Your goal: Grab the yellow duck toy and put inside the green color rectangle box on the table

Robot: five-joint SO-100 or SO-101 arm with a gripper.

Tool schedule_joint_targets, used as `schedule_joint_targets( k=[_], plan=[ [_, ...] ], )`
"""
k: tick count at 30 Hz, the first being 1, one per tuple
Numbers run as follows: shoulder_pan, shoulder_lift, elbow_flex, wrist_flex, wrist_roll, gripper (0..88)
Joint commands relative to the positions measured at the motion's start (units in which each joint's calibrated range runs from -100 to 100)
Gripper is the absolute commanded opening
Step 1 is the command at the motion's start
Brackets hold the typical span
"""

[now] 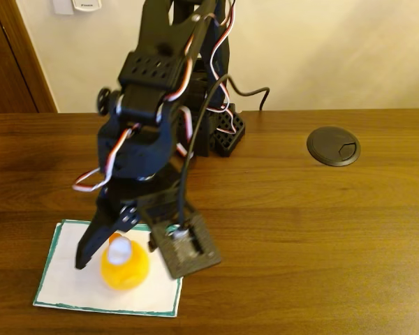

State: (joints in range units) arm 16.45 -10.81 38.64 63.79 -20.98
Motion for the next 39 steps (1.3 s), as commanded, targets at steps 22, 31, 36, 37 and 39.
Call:
schedule_joint_targets(
  k=[22, 31, 36, 37, 39],
  plan=[
    [-8.6, -65.1, 46.2, 7.1, -21.3, 0.2],
    [-5.2, -89.0, 60.4, 19.0, -22.5, 0.2],
    [-3.7, -89.0, 61.3, 20.5, -24.8, 0.8],
    [-3.7, -89.0, 61.3, 20.6, -25.0, 0.8],
    [-3.7, -89.0, 61.3, 20.6, -25.2, 0.8]
  ],
)
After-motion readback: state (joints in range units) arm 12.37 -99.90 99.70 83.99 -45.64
